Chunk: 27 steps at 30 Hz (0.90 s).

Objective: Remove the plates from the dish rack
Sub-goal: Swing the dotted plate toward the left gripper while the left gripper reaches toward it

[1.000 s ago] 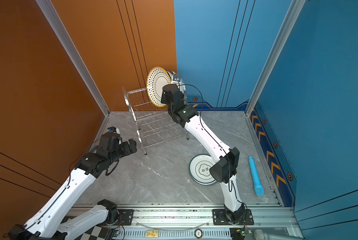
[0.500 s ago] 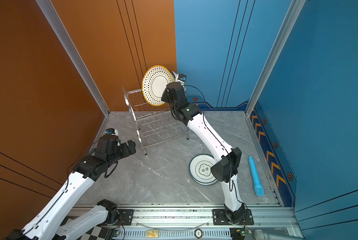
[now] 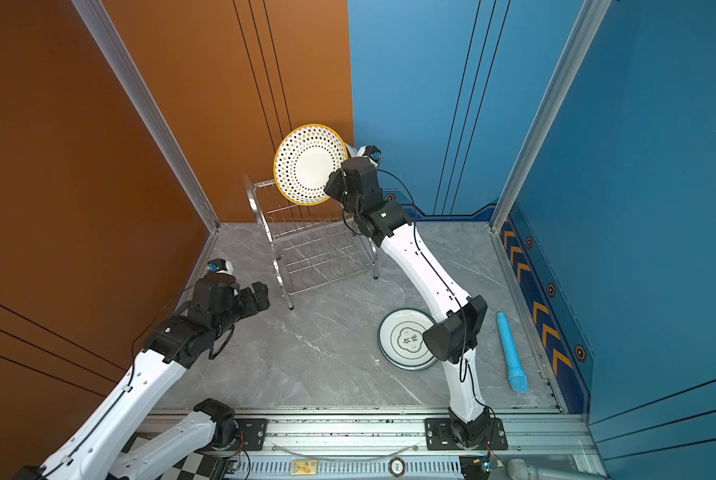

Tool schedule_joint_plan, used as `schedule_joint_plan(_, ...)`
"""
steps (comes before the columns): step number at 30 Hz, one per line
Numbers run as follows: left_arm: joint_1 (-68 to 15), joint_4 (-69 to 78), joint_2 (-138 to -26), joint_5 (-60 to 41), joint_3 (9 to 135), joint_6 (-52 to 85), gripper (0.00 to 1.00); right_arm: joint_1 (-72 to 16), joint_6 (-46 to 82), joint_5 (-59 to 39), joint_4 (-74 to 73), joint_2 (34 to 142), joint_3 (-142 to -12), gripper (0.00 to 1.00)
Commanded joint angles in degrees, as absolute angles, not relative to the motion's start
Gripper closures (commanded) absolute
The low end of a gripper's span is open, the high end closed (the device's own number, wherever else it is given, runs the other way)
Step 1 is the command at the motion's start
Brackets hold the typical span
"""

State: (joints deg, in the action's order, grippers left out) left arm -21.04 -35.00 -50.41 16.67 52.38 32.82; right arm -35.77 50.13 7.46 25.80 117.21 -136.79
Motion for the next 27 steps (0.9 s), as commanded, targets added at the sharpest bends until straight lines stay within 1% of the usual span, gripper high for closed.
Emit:
schedule_joint_plan(1,-21.44,-32.11,-48.84,15.64,51.0,31.76,0.02,-35.33,54.71,4.12,18.62,111.98,-139.66,1.0)
schedule_joint_plan(6,-21.34,-29.43,-47.37,14.8,49.94,30.76,0.02,-35.54,56.23,0.82,18.27,109.09,-136.91,1.0)
schedule_joint_plan(11,-21.27,-26.74,-47.12,9.74,49.1,29.5,0.02,-36.27,56.31,-1.16,17.64,103.93,-131.87,1.0)
schedule_joint_plan(14,-21.34,-26.06,-46.33,9.2,48.75,29.53,0.02,-36.65,56.43,-2.51,17.5,100.29,-128.18,1.0)
schedule_joint_plan(19,-21.49,-25.94,-45.44,7.38,48.69,28.86,0.02,-36.75,56.51,-2.87,15.53,92.66,-118.65,1.0)
schedule_joint_plan(24,-21.65,-26.68,-45.37,1.13,49.91,29.66,0.02,-36.2,55.75,-3.43,16.01,83.58,-107.49,1.0)
schedule_joint_plan(27,-22.22,-26.72,-45.12,-1.31,49.87,30.3,0.02,-34.71,55.81,-4.5,16.19,77.19,-98.29,1.0)
